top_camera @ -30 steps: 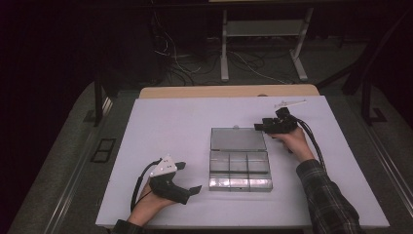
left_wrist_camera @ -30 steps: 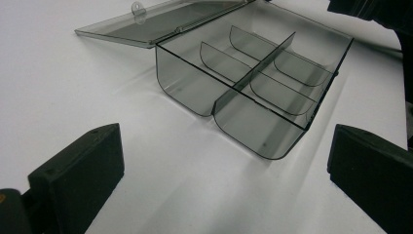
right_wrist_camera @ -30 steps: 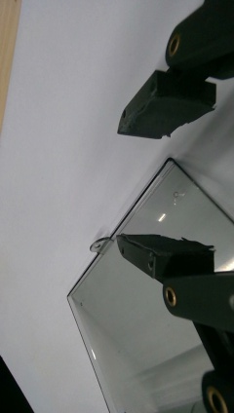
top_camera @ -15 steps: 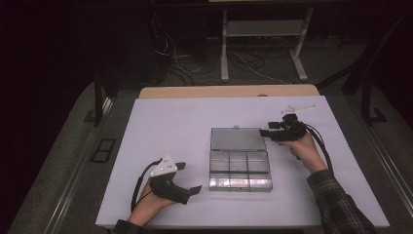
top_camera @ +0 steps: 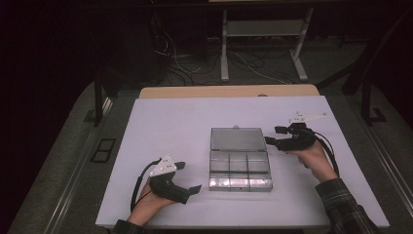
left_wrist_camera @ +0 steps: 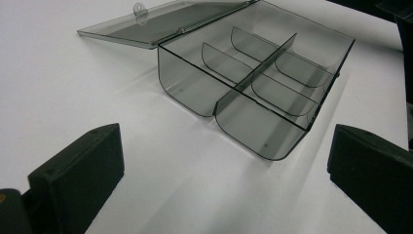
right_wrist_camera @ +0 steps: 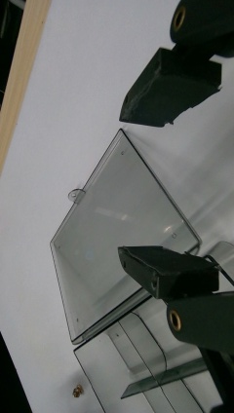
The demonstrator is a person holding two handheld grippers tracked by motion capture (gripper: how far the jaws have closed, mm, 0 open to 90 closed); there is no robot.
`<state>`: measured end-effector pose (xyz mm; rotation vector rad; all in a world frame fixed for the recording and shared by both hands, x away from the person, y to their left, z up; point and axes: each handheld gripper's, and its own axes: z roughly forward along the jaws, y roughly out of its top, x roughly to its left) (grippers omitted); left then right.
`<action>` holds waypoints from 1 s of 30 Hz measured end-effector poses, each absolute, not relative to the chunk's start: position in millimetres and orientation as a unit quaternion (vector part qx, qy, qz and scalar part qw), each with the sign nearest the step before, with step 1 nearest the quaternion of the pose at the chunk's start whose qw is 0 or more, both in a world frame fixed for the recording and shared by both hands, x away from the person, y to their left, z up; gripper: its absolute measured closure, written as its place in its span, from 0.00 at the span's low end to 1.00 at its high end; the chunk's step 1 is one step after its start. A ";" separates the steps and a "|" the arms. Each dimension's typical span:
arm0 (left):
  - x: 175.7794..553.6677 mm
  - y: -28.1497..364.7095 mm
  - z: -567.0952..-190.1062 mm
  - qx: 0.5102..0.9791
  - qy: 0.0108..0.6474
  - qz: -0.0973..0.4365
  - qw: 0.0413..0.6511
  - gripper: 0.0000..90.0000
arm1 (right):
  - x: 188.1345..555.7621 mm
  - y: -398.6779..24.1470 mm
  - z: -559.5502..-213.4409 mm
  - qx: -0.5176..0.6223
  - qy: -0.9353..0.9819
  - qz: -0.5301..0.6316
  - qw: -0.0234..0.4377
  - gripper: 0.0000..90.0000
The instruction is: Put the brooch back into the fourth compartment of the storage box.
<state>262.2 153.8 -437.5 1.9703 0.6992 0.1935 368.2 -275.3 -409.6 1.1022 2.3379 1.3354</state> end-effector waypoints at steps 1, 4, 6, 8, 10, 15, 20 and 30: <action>262.2 153.9 -437.5 0.814 0.289 0.080 0.498 0.00 | 365.7 -275.8 -409.2 0.378 0.797 0.457 0.116 0.33; 262.3 154.0 -437.3 0.812 0.291 0.080 0.499 0.00 | 358.4 -277.3 -409.4 0.378 0.796 0.459 0.110 0.32; 262.4 154.2 -437.0 0.812 0.291 0.080 0.499 0.00 | 353.3 -278.1 -410.3 0.375 0.797 0.461 0.108 0.31; 262.5 154.5 -436.8 0.812 0.291 0.081 0.499 0.00 | 348.1 -278.6 -410.7 0.371 0.799 0.460 0.109 0.30; 262.4 154.8 -436.6 0.813 0.290 0.082 0.498 0.00 | 341.2 -280.1 -411.5 0.371 0.799 0.457 0.119 0.29; 262.6 155.5 -436.3 0.813 0.289 0.084 0.499 0.00 | 324.8 -282.6 -415.4 0.374 0.797 0.458 0.122 0.27; 262.5 156.4 -435.8 0.812 0.291 0.086 0.499 0.00 | 307.0 -283.4 -418.5 0.369 0.796 0.461 0.132 0.23; 263.3 157.8 -435.9 0.811 0.294 0.088 0.498 0.00 | 274.7 -294.6 -429.0 0.381 0.782 0.472 0.143 0.22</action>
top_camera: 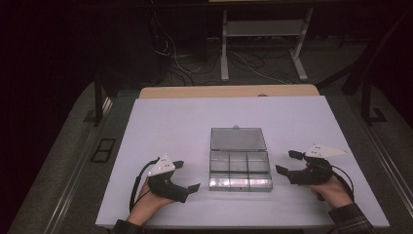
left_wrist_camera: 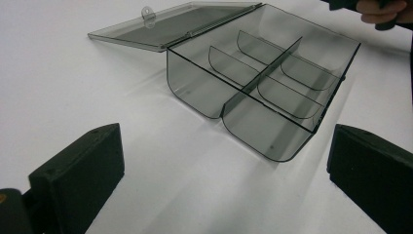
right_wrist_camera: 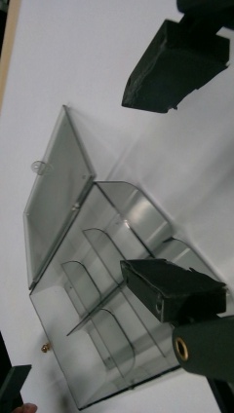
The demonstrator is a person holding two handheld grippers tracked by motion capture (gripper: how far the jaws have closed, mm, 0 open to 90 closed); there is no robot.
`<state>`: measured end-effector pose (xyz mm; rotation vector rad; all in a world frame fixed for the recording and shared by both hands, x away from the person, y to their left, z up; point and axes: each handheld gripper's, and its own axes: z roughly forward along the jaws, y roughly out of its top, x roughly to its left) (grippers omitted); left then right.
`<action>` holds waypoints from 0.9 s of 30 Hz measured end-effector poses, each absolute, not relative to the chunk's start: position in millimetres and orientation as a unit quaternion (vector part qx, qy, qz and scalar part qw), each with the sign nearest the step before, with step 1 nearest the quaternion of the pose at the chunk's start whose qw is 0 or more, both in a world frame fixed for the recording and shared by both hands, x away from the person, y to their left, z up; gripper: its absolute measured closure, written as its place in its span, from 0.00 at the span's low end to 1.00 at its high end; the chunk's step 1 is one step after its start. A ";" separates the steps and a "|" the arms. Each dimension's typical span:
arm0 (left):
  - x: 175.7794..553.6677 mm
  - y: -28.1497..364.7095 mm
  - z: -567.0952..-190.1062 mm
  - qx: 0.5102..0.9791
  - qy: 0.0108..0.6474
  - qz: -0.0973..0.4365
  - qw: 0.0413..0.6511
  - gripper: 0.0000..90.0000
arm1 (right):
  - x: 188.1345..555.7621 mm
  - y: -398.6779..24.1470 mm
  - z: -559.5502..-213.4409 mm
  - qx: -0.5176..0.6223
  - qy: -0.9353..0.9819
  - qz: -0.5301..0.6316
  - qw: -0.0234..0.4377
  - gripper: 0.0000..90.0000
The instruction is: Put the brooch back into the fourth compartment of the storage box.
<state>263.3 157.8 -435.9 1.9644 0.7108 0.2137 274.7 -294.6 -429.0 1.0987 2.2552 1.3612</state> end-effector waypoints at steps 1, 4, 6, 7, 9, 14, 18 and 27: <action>263.3 158.0 -435.8 0.811 0.294 0.089 0.498 0.00 | 272.5 -295.6 -430.2 0.383 0.782 0.471 0.144 0.22; 263.8 158.4 -435.5 0.810 0.294 0.091 0.500 0.00 | 264.3 -298.4 -435.5 0.391 0.776 0.473 0.144 0.22; 264.0 158.7 -435.4 0.808 0.297 0.092 0.500 0.00 | 259.3 -298.1 -438.0 0.392 0.774 0.476 0.146 0.22; 264.1 159.2 -435.3 0.809 0.297 0.093 0.499 0.00 | 257.3 -297.9 -438.6 0.393 0.773 0.476 0.147 0.22; 264.5 159.8 -435.4 0.808 0.298 0.095 0.500 0.00 | 252.2 -297.1 -440.6 0.390 0.774 0.477 0.145 0.22; 266.5 162.3 -435.0 0.808 0.299 0.099 0.499 0.00 | 243.4 -298.3 -442.7 0.387 0.775 0.477 0.148 0.22; 269.5 166.2 -433.9 0.806 0.300 0.106 0.499 0.00 | 241.3 -300.3 -442.8 0.387 0.773 0.481 0.148 0.22; 279.0 179.5 -429.3 0.797 0.314 0.123 0.501 0.06 | 241.2 -300.5 -442.3 0.382 0.773 0.485 0.146 0.22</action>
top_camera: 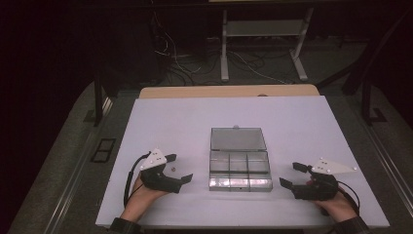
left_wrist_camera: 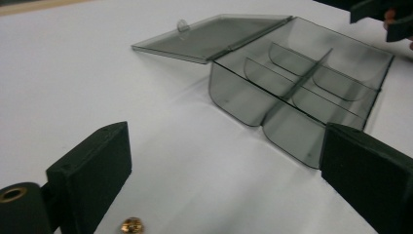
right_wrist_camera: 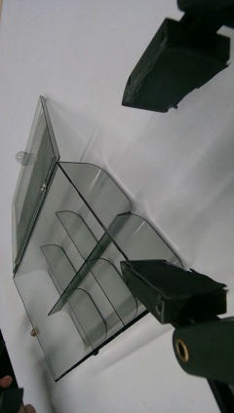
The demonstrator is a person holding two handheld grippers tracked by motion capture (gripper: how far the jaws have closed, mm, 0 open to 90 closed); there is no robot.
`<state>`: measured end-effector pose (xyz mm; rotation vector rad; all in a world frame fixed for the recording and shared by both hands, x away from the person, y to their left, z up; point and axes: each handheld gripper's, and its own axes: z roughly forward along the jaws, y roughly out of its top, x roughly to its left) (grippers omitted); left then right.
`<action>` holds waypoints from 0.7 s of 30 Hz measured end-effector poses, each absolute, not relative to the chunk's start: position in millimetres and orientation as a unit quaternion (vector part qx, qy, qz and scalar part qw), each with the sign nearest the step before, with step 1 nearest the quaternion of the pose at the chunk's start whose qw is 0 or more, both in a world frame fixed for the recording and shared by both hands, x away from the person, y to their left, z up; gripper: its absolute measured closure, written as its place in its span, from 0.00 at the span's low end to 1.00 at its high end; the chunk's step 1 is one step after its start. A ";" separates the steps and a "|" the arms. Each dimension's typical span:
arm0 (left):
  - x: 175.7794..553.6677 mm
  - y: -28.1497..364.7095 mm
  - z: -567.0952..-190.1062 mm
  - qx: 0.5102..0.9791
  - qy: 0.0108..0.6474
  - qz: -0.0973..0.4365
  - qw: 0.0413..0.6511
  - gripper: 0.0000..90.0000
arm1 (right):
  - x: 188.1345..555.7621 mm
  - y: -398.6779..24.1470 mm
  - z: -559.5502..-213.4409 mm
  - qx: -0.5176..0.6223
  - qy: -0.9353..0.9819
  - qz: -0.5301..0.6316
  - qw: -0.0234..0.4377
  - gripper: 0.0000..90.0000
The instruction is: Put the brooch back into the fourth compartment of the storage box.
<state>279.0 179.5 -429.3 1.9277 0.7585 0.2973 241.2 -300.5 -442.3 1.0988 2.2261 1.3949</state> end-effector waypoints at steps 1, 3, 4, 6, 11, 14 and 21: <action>280.2 181.4 -428.7 0.796 0.314 0.126 0.501 0.07 | 241.3 -300.5 -442.3 0.382 0.773 0.485 0.146 0.22; 283.0 185.6 -428.4 0.792 0.321 0.130 0.503 0.09 | 241.2 -300.3 -442.4 0.384 0.773 0.484 0.145 0.22; 284.5 188.2 -428.3 0.792 0.323 0.128 0.503 0.11 | 241.3 -300.2 -442.5 0.383 0.774 0.483 0.144 0.22; 288.1 192.7 -429.1 0.792 0.327 0.130 0.498 0.17 | 241.4 -299.7 -442.7 0.384 0.774 0.483 0.144 0.22; 296.0 202.8 -431.7 0.794 0.340 0.135 0.486 0.24 | 241.5 -299.3 -442.8 0.384 0.774 0.483 0.142 0.22; 298.7 206.6 -434.0 0.794 0.351 0.139 0.476 0.28 | 241.6 -299.7 -442.8 0.385 0.774 0.482 0.142 0.22; 303.0 213.3 -438.7 0.801 0.366 0.133 0.454 0.41 | 242.0 -300.1 -443.0 0.385 0.774 0.482 0.142 0.22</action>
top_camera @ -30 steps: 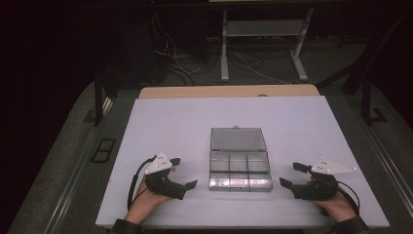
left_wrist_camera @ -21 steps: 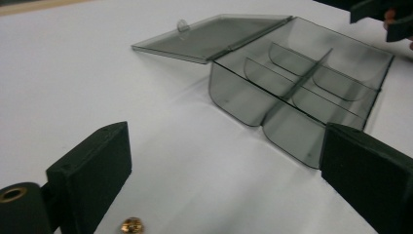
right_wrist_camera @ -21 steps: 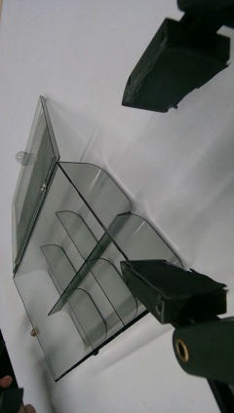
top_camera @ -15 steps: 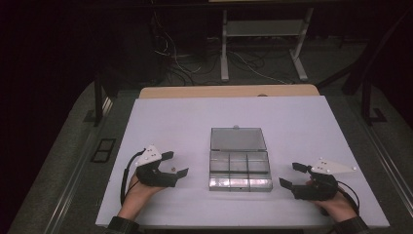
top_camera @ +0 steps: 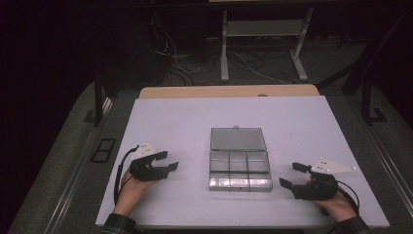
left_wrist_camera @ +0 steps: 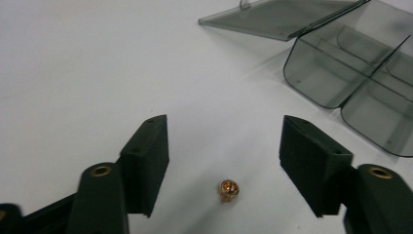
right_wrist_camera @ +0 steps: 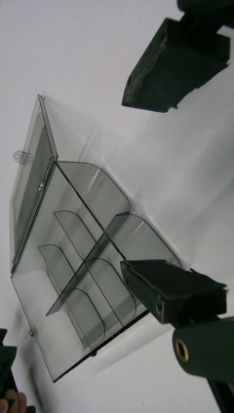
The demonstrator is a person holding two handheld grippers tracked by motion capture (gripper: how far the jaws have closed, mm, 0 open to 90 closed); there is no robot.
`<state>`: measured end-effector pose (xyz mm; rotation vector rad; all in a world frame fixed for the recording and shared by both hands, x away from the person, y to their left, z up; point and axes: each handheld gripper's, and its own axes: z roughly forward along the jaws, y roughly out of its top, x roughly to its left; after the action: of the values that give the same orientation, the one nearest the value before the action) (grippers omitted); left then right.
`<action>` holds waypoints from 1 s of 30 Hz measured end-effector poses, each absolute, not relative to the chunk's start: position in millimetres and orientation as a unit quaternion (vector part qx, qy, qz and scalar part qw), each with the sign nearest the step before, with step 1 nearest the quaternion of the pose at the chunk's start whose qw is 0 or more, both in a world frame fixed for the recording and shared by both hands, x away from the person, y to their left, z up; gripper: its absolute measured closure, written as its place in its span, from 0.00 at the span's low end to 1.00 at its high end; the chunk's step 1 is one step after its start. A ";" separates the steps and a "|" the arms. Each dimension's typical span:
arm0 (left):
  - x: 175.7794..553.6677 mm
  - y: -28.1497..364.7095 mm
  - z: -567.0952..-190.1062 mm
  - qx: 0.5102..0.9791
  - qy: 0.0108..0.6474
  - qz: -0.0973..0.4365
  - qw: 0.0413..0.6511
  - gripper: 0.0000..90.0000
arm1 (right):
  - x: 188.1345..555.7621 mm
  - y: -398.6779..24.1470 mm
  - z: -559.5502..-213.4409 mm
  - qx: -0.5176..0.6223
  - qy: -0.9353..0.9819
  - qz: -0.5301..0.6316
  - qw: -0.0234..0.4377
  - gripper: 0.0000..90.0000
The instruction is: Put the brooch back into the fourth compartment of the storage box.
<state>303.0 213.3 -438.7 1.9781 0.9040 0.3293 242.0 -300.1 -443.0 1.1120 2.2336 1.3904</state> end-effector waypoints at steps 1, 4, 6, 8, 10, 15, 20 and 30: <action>303.4 213.3 -439.6 0.802 0.369 0.130 0.452 0.43 | 242.0 -300.2 -443.0 0.385 0.774 0.482 0.142 0.22; 304.7 213.3 -442.0 0.807 0.371 0.121 0.442 0.48 | 241.9 -300.3 -443.0 0.386 0.774 0.482 0.142 0.22; 305.4 212.7 -443.6 0.813 0.370 0.115 0.435 0.54 | 242.0 -300.4 -443.0 0.386 0.773 0.483 0.142 0.22; 305.8 211.6 -445.1 0.817 0.368 0.110 0.430 0.58 | 242.1 -300.4 -443.1 0.386 0.773 0.483 0.142 0.22; 305.7 209.9 -446.0 0.822 0.366 0.109 0.422 0.61 | 242.0 -300.4 -443.0 0.386 0.773 0.483 0.141 0.22; 305.7 206.4 -447.5 0.831 0.359 0.109 0.410 0.67 | 242.3 -300.5 -443.2 0.387 0.773 0.484 0.141 0.22; 306.1 204.9 -449.1 0.837 0.359 0.111 0.398 0.72 | 242.6 -300.7 -443.5 0.388 0.772 0.484 0.141 0.22; 305.2 202.4 -450.2 0.843 0.357 0.111 0.386 0.82 | 242.6 -301.2 -443.4 0.390 0.770 0.485 0.140 0.22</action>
<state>305.2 202.4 -450.2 2.1459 0.9100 0.2832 242.6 -301.2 -443.4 1.1278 2.2246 1.4004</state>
